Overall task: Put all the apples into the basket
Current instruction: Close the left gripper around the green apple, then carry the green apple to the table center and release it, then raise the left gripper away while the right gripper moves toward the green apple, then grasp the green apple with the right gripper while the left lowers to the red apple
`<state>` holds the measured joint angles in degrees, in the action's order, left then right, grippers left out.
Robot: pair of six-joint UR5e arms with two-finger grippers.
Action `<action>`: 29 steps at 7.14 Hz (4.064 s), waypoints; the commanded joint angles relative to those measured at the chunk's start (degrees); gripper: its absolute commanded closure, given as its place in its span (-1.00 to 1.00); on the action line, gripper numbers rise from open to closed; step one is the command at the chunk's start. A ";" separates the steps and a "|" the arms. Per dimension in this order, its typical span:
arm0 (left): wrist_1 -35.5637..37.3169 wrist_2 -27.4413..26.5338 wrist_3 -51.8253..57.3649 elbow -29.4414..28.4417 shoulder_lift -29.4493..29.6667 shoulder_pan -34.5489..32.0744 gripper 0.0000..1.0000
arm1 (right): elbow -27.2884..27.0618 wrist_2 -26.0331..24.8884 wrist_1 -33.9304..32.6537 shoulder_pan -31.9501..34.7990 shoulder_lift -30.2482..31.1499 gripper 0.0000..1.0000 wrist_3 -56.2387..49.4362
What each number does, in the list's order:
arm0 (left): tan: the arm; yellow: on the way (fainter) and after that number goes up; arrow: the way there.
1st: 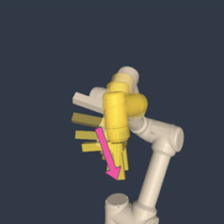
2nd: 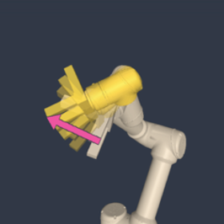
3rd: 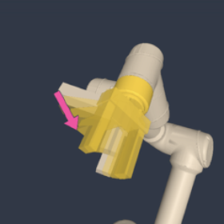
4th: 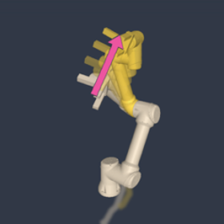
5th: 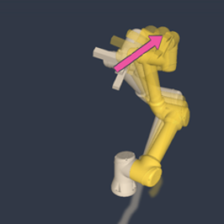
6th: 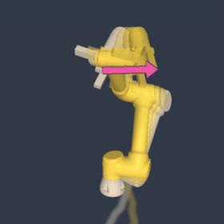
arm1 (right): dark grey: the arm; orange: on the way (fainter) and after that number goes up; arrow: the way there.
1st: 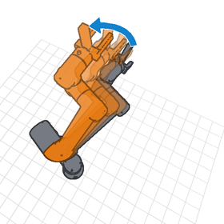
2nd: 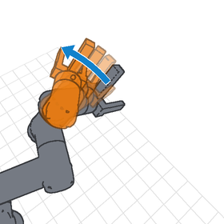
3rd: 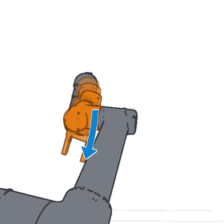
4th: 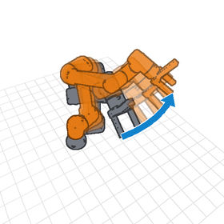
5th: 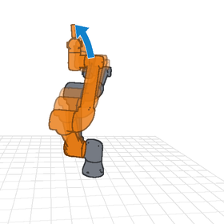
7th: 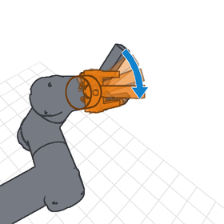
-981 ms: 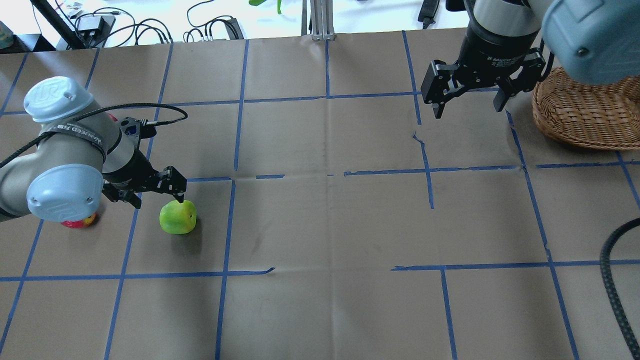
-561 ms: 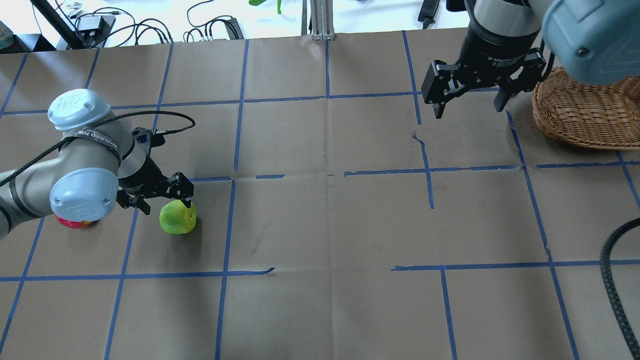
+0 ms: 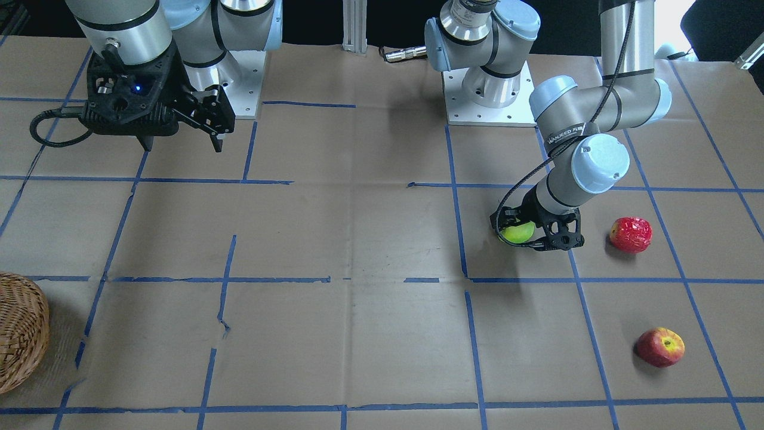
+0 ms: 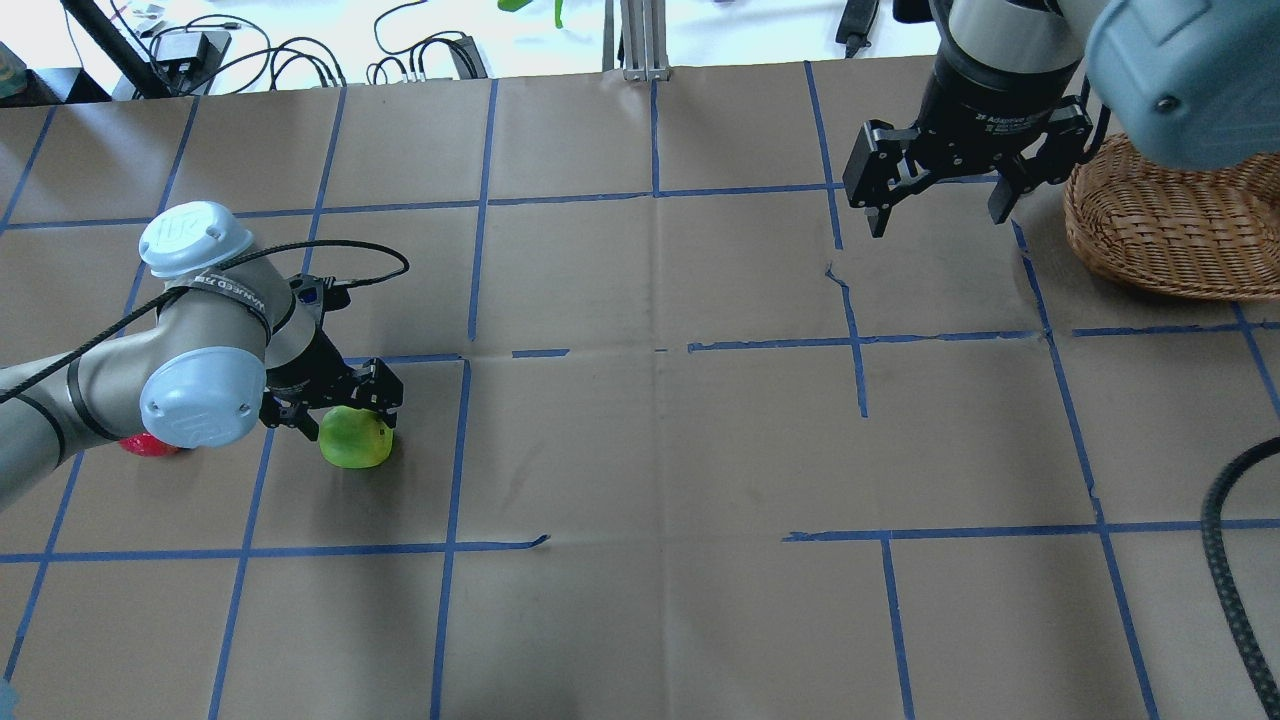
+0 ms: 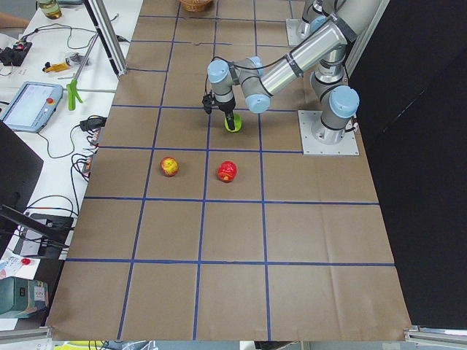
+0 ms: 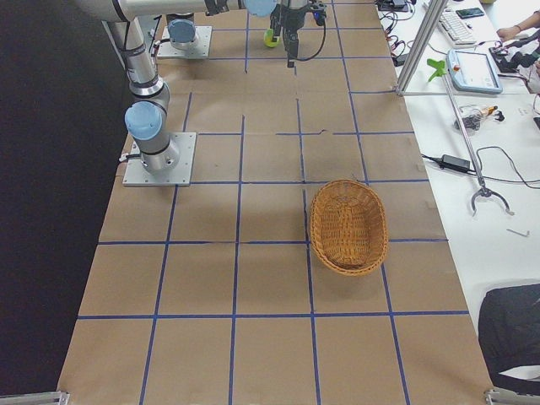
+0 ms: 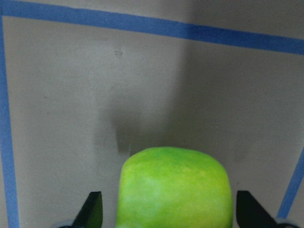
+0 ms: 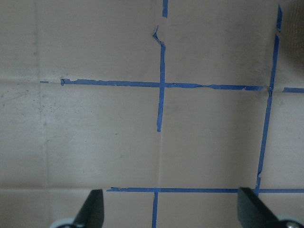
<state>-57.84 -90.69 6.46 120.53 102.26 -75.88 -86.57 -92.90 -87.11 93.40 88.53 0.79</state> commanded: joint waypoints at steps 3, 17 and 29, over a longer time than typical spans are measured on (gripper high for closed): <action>0.71 -0.01 -0.13 -0.73 -0.47 -0.49 0.49 | -0.18 -0.09 0.01 0.11 0.06 -1.00 0.00; -4.12 1.74 -16.39 -33.95 21.05 -35.74 -0.98 | -0.18 -0.53 0.01 0.02 0.24 -1.00 -0.26; 4.04 -5.29 46.01 -6.72 -0.49 23.06 -0.97 | -3.25 8.43 -31.09 14.08 -26.99 -0.96 37.60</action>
<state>-56.64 -96.33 51.60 112.31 100.44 -53.09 -89.94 -84.94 -115.49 106.56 64.73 34.82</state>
